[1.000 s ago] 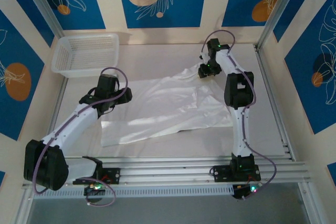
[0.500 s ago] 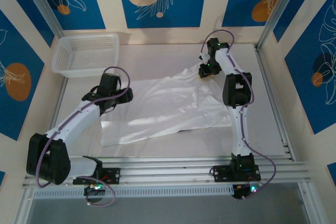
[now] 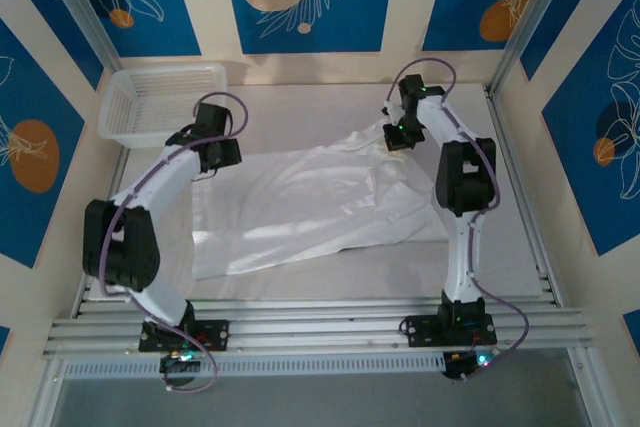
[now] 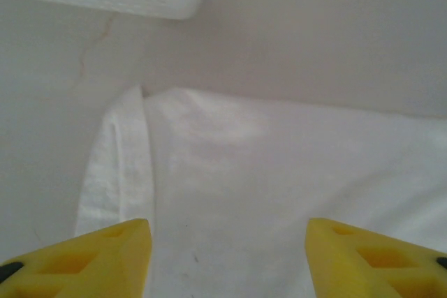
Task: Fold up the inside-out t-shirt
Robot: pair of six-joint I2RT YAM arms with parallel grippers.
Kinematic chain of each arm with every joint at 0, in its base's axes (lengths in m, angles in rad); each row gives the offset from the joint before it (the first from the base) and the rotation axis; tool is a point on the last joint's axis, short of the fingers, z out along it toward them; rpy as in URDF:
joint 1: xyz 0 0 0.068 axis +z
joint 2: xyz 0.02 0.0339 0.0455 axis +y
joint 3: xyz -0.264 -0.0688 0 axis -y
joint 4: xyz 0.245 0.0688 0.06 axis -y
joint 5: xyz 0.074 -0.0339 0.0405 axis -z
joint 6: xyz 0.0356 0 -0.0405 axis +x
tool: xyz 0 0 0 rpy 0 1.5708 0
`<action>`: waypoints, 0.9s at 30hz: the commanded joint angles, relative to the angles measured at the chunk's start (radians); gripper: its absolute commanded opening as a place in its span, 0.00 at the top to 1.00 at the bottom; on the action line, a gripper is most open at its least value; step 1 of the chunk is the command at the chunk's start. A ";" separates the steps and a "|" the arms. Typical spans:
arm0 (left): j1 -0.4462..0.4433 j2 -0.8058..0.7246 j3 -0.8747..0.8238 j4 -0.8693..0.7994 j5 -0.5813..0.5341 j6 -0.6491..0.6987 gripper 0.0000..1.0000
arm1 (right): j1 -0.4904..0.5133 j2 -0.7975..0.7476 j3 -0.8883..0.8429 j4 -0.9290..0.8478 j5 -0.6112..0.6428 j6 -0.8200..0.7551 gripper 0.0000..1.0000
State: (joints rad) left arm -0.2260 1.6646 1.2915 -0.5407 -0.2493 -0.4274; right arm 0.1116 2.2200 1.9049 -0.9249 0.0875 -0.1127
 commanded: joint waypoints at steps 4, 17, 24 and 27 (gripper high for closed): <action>0.020 0.179 0.158 -0.106 -0.148 0.028 0.41 | -0.033 -0.183 -0.194 0.181 -0.055 0.066 1.00; 0.114 0.405 0.268 -0.075 -0.208 0.057 0.50 | -0.046 -0.207 -0.232 0.172 -0.062 0.073 1.00; 0.156 0.475 0.330 -0.126 -0.057 0.104 0.49 | -0.048 -0.209 -0.233 0.161 -0.064 0.073 1.00; 0.165 0.528 0.385 -0.178 0.008 0.136 0.51 | -0.047 -0.213 -0.234 0.162 -0.063 0.076 1.00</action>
State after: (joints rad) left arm -0.0757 2.1353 1.6341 -0.6384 -0.3279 -0.3405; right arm 0.0696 2.0262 1.6787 -0.7586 0.0509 -0.0513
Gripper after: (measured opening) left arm 0.495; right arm 0.055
